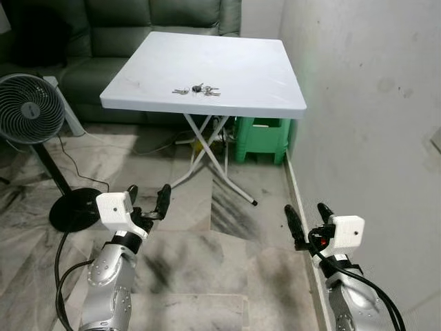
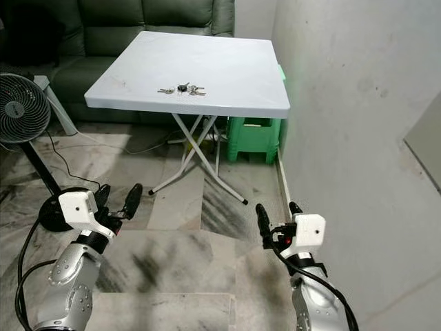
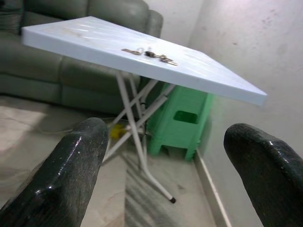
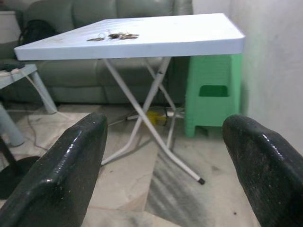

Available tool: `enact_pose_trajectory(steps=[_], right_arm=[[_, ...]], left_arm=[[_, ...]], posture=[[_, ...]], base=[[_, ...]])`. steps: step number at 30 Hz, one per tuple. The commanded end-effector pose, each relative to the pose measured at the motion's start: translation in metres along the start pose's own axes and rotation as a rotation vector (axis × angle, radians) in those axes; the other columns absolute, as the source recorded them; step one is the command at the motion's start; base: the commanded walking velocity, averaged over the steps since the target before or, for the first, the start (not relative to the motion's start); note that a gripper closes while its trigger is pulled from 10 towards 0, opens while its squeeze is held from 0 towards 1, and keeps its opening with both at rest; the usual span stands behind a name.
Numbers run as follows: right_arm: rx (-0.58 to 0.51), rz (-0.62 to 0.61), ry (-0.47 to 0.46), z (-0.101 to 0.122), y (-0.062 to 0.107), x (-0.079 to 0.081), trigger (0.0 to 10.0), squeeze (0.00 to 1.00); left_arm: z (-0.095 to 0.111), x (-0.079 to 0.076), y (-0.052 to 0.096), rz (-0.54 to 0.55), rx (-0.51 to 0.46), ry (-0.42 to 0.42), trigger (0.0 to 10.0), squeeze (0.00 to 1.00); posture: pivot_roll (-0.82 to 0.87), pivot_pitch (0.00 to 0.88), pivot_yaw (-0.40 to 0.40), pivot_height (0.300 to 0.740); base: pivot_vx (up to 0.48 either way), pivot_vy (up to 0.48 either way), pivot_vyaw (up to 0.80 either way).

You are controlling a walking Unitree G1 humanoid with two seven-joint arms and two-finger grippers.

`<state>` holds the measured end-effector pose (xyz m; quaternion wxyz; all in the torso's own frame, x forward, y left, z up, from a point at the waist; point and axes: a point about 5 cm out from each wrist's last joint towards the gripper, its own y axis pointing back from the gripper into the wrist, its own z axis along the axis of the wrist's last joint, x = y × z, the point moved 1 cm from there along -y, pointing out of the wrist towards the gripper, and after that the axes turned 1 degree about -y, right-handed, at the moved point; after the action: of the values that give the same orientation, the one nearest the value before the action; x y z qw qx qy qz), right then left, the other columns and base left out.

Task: Hang keys on a hook

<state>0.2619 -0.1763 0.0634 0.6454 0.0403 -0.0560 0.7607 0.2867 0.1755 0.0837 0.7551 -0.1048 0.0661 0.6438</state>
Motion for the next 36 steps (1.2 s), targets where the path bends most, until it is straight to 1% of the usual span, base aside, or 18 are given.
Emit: enact_pose_trajectory(steps=[1,36], right_arm=[[-0.014,0.005,-0.004,0.0044,-0.0027,0.0025,10.0,0.0],[-0.011,0.006,-0.01,0.0041,-0.0005,0.0032,10.0,0.0]], left_arm=[[0.0052,0.0004,-0.0016,-0.001,-0.011,-0.003,10.0,0.0],[0.0074,0.0003,-0.0018,-0.004,-0.011,-0.005,10.0,0.0]], posture=[[0.0,0.0,-0.001,0.74],[0.0,0.0,-0.001,0.74]], base=[[0.0,0.352,0.0],[0.0,0.469,0.0]])
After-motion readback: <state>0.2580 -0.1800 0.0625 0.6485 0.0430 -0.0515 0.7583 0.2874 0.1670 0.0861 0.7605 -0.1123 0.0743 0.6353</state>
